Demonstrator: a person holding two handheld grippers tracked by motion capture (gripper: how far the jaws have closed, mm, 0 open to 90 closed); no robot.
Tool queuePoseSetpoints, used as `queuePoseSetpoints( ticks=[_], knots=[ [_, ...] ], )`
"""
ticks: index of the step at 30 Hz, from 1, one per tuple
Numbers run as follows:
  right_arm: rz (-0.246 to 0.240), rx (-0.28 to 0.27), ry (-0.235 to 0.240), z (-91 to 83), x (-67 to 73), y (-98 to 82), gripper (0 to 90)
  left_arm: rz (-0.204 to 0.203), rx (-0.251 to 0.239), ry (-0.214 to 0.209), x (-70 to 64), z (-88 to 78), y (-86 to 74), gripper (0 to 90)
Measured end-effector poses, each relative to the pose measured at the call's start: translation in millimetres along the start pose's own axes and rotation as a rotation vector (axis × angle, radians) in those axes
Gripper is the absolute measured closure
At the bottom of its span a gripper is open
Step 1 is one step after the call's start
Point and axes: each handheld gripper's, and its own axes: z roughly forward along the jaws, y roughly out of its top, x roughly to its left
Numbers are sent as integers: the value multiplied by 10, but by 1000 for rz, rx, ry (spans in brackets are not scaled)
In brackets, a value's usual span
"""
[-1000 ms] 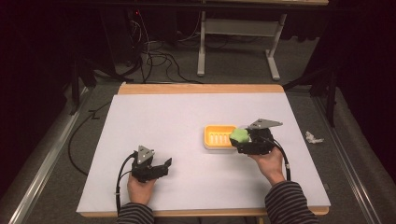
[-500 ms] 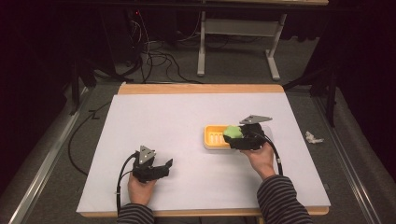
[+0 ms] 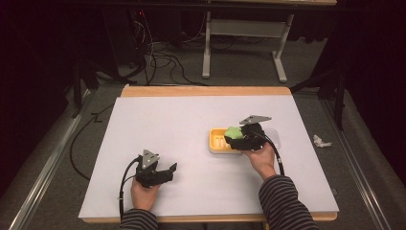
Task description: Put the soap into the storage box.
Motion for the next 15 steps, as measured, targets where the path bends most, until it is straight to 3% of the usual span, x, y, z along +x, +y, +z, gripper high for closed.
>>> queuePoseSetpoints(
  ticks=[15],
  knots=[
    [-2, 47, -13, 196, -14, 1, 271, 0, 1, 2, 2, 0, 1, 199]
  ],
)
